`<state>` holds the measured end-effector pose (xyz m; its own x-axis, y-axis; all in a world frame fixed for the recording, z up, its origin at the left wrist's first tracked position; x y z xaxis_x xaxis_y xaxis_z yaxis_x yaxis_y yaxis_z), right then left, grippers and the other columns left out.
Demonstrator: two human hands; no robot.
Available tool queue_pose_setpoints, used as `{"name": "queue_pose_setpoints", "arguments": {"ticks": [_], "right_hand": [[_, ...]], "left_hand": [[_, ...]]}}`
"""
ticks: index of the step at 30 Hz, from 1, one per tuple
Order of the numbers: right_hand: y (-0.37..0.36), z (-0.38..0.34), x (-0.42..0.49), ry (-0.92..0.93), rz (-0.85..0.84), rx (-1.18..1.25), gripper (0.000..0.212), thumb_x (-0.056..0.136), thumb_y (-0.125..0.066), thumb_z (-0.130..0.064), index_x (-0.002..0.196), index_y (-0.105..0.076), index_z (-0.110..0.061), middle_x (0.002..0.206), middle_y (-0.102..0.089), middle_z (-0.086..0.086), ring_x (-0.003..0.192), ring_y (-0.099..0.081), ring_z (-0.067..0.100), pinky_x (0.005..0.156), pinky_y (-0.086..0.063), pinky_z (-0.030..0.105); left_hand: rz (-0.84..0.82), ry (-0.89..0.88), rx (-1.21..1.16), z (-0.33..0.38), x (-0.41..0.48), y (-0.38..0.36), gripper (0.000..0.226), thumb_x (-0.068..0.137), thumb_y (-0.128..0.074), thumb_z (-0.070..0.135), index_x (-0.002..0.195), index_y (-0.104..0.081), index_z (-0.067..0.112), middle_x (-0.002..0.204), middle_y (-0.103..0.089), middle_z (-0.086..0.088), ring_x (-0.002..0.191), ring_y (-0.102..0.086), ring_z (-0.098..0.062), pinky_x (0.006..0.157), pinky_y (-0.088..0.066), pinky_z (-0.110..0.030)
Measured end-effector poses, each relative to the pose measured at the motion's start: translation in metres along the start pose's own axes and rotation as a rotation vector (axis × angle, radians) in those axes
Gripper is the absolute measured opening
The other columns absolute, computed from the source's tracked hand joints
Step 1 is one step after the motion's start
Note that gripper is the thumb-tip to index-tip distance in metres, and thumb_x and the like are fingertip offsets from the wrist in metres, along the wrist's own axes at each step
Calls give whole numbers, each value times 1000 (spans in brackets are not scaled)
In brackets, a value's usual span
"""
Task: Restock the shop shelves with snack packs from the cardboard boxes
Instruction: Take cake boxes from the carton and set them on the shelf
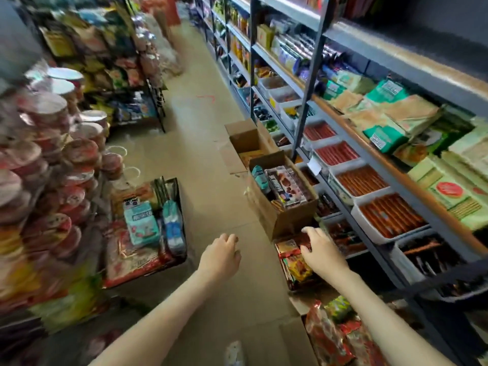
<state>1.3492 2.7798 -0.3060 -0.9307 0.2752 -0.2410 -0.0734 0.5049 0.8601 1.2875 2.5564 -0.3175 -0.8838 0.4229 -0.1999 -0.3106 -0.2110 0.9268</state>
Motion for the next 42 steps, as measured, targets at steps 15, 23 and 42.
{"name": "queue_pose_setpoints", "arguments": {"ticks": [15, 23, 42], "right_hand": [[1, 19, 234, -168, -49, -29, 51, 97, -48, -18, 145, -30, -14, 146, -36, 7, 130, -41, 25, 101, -42, 39], [5, 51, 397, -233, -105, -34, 54, 96, -49, -15, 146, -29, -13, 146, -36, 10, 128, -43, 29, 95, -44, 40], [-108, 112, 446, -536, -312, -37, 57, 99, -45, -18, 150, -19, -17, 146, -36, 6, 126, -45, 22, 92, -45, 29]], "left_hand": [[-61, 19, 11, -49, 239, 31, 38, 98, -42, 27, 133, -43, 12, 128, -48, -9, 113, -53, -30, 85, -44, -36], [-72, 4, 12, -58, 407, 36, 37, 98, -45, 25, 132, -47, 10, 128, -52, -9, 111, -56, -27, 86, -49, -35], [-440, -115, 45, -42, 545, -85, 36, 98, -44, 23, 131, -43, 10, 129, -48, -10, 114, -51, -28, 87, -45, -36]]}}
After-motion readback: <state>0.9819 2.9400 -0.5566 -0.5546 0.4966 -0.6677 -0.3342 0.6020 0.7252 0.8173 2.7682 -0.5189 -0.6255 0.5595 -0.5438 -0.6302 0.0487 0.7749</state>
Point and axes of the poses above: each hand's wrist, its own x-axis towards the middle knuckle, its own y-axis out of the back of the hand, z = x × y, the point moved 10 cm from there along x, towards the middle knuckle
